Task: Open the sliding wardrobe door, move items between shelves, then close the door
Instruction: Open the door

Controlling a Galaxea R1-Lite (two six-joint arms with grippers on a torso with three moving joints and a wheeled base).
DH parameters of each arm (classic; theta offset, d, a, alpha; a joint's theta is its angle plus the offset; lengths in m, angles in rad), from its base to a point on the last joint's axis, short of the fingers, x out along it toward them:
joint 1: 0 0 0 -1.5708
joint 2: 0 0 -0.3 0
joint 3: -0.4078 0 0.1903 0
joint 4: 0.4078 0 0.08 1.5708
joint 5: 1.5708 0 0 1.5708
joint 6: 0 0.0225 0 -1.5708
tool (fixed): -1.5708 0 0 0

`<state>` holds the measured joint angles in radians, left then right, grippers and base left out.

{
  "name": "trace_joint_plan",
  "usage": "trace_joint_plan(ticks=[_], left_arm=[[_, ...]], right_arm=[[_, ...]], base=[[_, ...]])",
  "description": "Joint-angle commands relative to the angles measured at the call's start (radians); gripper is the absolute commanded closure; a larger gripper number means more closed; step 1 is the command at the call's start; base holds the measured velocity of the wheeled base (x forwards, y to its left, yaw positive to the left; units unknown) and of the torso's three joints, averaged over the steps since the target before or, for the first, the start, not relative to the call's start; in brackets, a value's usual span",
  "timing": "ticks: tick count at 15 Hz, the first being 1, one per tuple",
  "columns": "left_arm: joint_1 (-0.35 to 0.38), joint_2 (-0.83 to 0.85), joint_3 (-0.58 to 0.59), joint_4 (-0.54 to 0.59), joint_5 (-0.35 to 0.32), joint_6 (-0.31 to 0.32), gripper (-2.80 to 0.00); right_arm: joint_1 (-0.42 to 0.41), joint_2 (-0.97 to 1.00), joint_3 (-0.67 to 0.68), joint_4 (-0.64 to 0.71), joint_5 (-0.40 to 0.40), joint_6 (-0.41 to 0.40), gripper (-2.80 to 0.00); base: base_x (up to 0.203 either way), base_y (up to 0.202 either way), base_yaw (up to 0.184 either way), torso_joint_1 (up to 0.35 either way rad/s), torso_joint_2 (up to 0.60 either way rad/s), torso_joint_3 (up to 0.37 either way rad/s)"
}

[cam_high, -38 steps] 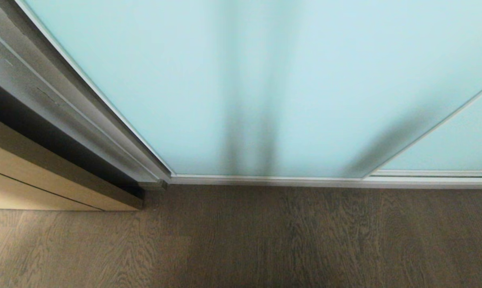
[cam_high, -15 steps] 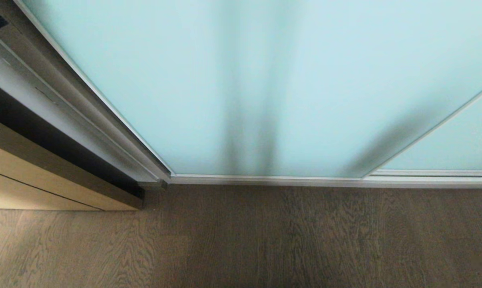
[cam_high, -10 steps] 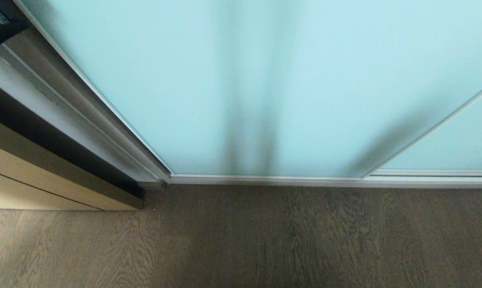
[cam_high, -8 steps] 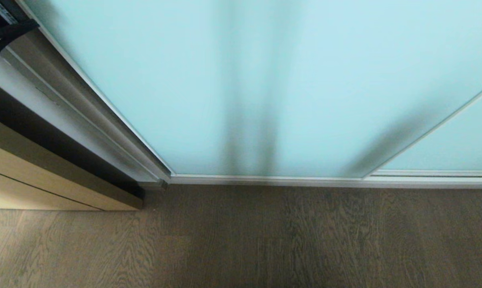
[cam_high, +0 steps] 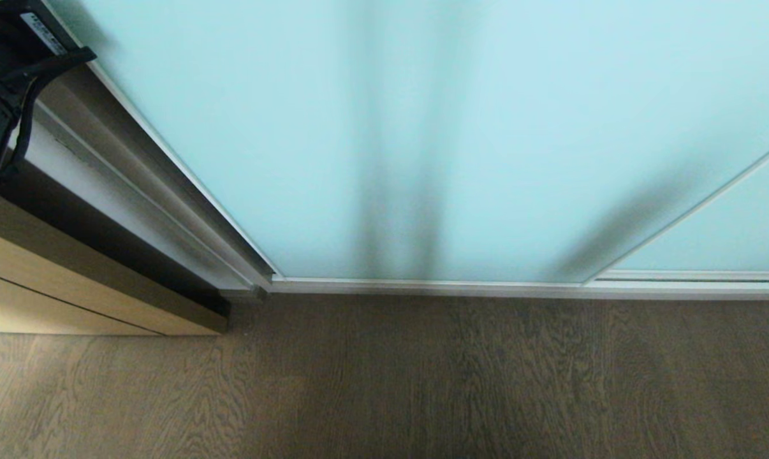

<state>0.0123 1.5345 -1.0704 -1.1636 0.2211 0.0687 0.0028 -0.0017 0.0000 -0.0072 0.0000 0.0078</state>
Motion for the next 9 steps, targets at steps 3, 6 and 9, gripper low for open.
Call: trace_joint_plan(ticks=[3, 6, 9], left_arm=[[-0.061, 0.017, 0.000, -0.027, 0.001, 0.006, 0.00], [-0.101, 0.036, -0.021, -0.022, -0.002, 0.009, 0.00], [-0.120, 0.070, -0.058, -0.021, -0.012, 0.009, 0.00]], right_arm=[[0.000, 0.000, 0.000, 0.000, 0.000, 0.000, 0.00], [0.000, 0.000, 0.000, 0.000, 0.000, 0.000, 0.00], [0.000, -0.001, 0.000, 0.000, 0.000, 0.000, 0.00]], base=[[0.000, 0.000, 0.000, 0.000, 0.00, 0.000], [0.000, 0.000, 0.000, 0.000, 0.00, 0.000], [0.000, 0.000, 0.000, 0.000, 0.00, 0.000]])
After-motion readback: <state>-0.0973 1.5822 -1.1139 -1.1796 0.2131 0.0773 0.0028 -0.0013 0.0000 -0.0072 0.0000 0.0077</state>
